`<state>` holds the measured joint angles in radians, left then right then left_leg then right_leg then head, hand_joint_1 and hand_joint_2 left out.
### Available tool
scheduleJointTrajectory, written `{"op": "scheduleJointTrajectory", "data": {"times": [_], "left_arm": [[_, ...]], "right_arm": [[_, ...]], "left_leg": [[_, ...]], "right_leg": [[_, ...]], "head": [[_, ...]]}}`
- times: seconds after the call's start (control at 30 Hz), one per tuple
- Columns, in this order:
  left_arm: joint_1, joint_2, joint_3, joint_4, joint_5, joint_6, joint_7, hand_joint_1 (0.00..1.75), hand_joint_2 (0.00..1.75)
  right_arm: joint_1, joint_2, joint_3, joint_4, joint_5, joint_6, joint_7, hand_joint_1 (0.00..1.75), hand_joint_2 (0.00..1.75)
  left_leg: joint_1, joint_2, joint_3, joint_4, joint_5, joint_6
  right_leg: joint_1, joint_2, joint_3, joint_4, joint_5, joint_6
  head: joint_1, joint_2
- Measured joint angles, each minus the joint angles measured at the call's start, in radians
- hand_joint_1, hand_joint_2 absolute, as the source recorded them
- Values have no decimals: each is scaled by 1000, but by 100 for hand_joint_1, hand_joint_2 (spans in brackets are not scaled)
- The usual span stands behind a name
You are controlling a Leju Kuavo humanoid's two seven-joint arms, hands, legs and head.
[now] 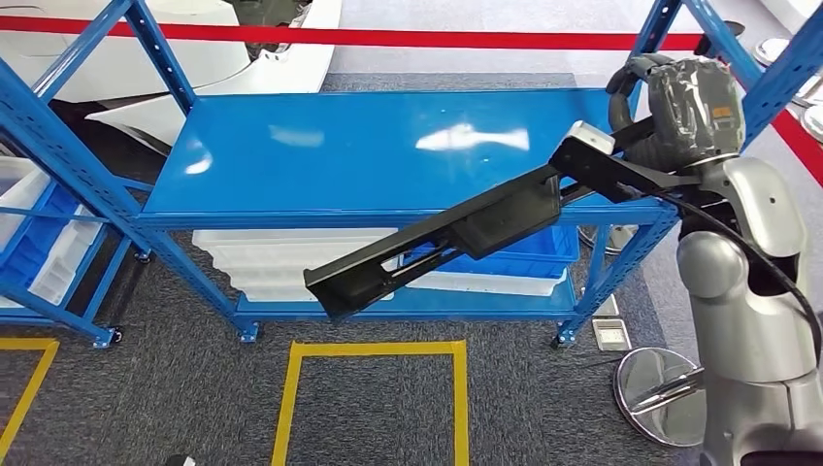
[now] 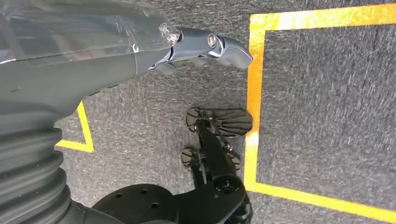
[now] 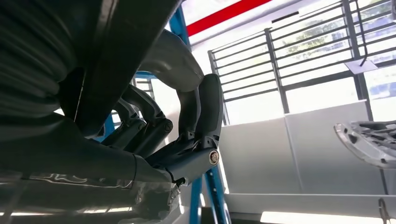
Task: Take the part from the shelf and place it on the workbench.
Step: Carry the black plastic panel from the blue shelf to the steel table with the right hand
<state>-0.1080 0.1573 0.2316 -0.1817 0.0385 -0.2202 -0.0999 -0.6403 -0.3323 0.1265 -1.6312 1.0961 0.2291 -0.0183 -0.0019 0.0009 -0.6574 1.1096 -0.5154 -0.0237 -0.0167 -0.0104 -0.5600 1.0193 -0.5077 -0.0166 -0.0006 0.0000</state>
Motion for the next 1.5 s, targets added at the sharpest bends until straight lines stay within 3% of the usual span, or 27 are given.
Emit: {"op": "scheduleJointTrajectory", "data": {"times": [0.07,0.1,0.13,0.17,0.27,0.33,0.4,0.47,0.53,0.6,0.63,0.67,0.73,0.8,0.83,0.93,1.0,1.1,1.13,1.17,1.23,1.3,1.37,1.43,1.5], "left_arm": [[0,0,0,0,0,0,0,0,175],[1,0,0,0,0,0,0,0,175],[1,-1,0,0,-1,0,0,0,175],[1,-1,0,0,-1,0,0,0,175],[1,-1,0,0,0,0,0,0,175],[2,-1,0,0,0,0,0,0,175],[3,-1,0,0,0,0,0,0,175],[2,-1,0,0,0,0,0,0,175],[0,-1,0,0,0,0,0,0,175],[0,-1,0,0,0,0,0,0,175],[0,-1,0,0,0,0,0,0,175],[0,-1,0,0,0,0,0,0,175],[-1,-1,0,0,0,0,0,0,175],[-2,-1,0,0,0,0,0,0,175],[-2,-1,0,0,0,0,0,0,175],[0,-1,0,0,0,0,0,0,175],[0,-1,0,0,0,0,0,0,175],[1,-1,0,0,0,0,0,0,175],[1,-1,0,0,0,0,0,0,175],[1,-1,0,0,0,0,0,0,175],[0,-1,0,0,0,0,0,0,175],[-1,1,0,0,-1,0,0,0,175],[-2,3,0,0,-1,0,0,0,175],[-3,3,0,0,-2,0,0,0,175],[-6,3,0,0,-4,0,0,0,175]], "right_arm": [[0,0,0,0,0,0,1,175,175],[1,0,0,0,0,0,2,175,175],[1,0,0,0,0,0,2,175,175],[1,0,0,0,0,0,2,175,175],[1,0,0,0,0,0,3,175,175],[1,0,0,0,-1,0,4,175,175],[1,0,0,0,-2,0,4,175,175],[1,-1,0,0,-3,0,5,175,175],[1,-3,0,0,-3,0,5,175,175],[3,-3,0,0,-3,1,5,175,175],[4,-4,0,0,-3,1,5,175,175],[6,-4,0,0,-3,1,5,175,175],[6,-4,0,0,-4,1,6,175,175],[5,-5,0,0,-6,1,6,175,175],[5,-5,-1,0,-6,1,6,175,175],[7,-5,-1,0,-6,1,7,175,175],[5,-5,-1,0,-7,2,7,175,175],[4,-5,-1,0,-9,3,7,175,175],[5,-5,-1,0,-10,3,7,175,175],[5,-5,-1,0,-11,4,7,175,175],[5,-6,-1,0,-13,4,7,175,175],[3,-6,-1,0,-15,5,7,175,175],[0,-6,-2,0,-18,6,7,175,175],[1,-8,-3,0,-20,6,7,175,175],[0,-12,-5,0,-20,6,8,175,175]], "left_leg": [[7,-1,-38,123,-77,-12],[11,-1,-52,177,-101,-17],[15,-1,-50,200,-106,-21],[18,-1,-30,185,-93,-23],[23,-12,92,-10,-26,-20],[20,-22,128,-84,-14,-11],[17,-19,127,-93,-6,-1],[20,-8,123,-106,8,17],[20,3,109,-111,23,33],[17,11,89,-103,31,38],[17,15,79,-97,33,38],[17,19,70,-90,34,38],[18,27,54,-74,34,35],[14,32,39,-58,35,27],[12,34,34,-53,38,21],[10,37,26,-47,44,1],[12,27,8,2,-4,-9],[14,12,-44,182,-117,-18],[13,11,-48,218,-129,-16],[12,10,-34,215,-121,-13],[10,-3,45,99,-70,1],[7,-33,121,-34,-37,15],[3,-48,139,-78,-30,20],[3,-33,137,-94,-14,25],[9,-13,131,-115,7,37]], "right_leg": [[0,0,-14,1,11,-6],[0,1,-22,2,16,-6],[0,2,-29,5,20,-4],[-1,5,-35,8,23,-2],[-3,12,-50,19,30,8],[-3,17,-56,21,38,21],[-5,22,-59,17,47,36],[-6,22,-70,36,23,46],[-7,19,-104,129,-51,50],[-7,17,-145,256,-115,55],[-7,17,-150,290,-122,57],[-7,16,-137,285,-110,59],[-9,5,-65,175,-60,60],[-3,-16,-8,66,-34,57],[0,-21,-1,42,-33,53],[-1,-13,-13,37,-20,33],[-4,-8,-23,32,-7,16],[-1,4,-45,33,10,2],[0,9,-52,35,15,1],[2,15,-59,36,20,2],[5,29,-69,38,29,4],[6,42,-77,39,39,11],[2,53,-82,34,54,23],[0,62,-86,29,63,38],[3,49,-105,66,22,48]], "head": [[-15,0],[-19,0],[-23,0],[-27,0],[-40,0],[-43,0],[-42,0],[-36,0],[-23,0],[-10,0],[-4,0],[0,0],[9,0],[17,0],[18,0],[12,0],[3,0],[-18,0],[-23,0],[-27,0],[-36,0],[-39,0],[-39,0],[-43,0],[-36,0]]}}
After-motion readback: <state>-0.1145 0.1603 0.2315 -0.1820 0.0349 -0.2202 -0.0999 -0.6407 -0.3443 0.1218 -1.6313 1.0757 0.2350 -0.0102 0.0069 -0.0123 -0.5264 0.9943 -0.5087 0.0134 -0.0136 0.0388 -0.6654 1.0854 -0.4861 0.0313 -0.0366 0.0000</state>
